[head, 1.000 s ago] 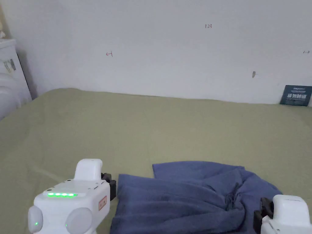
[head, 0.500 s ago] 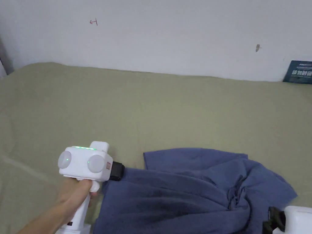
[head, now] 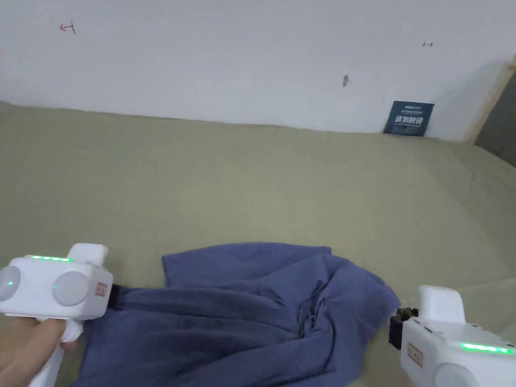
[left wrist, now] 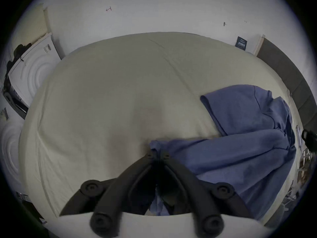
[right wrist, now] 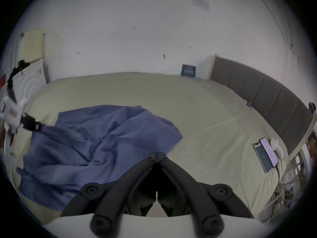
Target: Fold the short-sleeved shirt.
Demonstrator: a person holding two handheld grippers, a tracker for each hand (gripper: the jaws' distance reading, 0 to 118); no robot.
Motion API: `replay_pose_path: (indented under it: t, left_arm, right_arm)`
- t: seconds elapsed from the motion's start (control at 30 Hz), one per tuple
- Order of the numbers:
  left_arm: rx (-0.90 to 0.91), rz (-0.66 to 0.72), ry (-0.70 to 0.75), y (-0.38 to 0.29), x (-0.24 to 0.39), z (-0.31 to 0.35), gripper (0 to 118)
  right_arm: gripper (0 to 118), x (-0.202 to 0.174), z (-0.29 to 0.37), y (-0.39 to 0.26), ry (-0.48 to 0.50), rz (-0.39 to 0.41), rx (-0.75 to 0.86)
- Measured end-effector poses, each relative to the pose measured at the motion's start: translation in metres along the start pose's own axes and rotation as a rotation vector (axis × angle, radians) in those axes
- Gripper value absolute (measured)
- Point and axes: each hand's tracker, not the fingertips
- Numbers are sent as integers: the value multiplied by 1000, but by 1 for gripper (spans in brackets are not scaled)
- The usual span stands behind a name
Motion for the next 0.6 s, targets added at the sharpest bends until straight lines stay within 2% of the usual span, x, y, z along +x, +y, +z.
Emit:
replay_pose_path:
  t: [0.03, 0.07, 0.2, 0.23, 0.27, 0.3, 0.33, 0.4, 0.47, 0.53, 0.57, 0.6]
  left_arm:
    - [1, -2, 1, -9, 8, 7, 2]
    - [-106, 39, -68, 22, -30, -35, 2]
    - [-104, 39, -70, 16, -24, -34, 2]
    - [-105, 46, -73, 14, -23, -35, 2]
    - [-104, 51, -76, 13, -22, -34, 2]
    - [-109, 59, -82, 14, -23, -36, 2]
    - [-113, 65, -86, 16, -25, -38, 2]
    - [-111, 80, -91, 13, -23, -38, 2]
    - [-111, 81, -90, 13, -23, -39, 2]
    - [-109, 78, -84, 12, -19, -40, 2]
    - [-109, 77, -83, 12, -18, -40, 2]
    - [-110, 78, -81, 13, -18, -35, 2]
  right_arm:
    - [0, 8, -11, 8, -14, 0, -30]
    - [0, 15, -20, 14, -15, -2, -45]
    - [1, 37, -59, 40, -20, -67, -84]
    - [9, 38, -67, 44, -21, -63, -93]
    - [42, 39, -75, 48, -20, -60, -109]
    - [86, 39, -87, 51, 4, -64, -157]
    - [118, 39, -101, 52, 27, -72, -221]
    - [103, 33, -117, 44, -4, -76, -262]
    - [96, 26, -133, 33, -37, -30, -309]
    - [87, 25, -138, 40, -28, 5, -316]
    - [69, 23, -135, 39, -11, 1, -311]
    - [44, 21, -129, 40, 18, -13, -296]
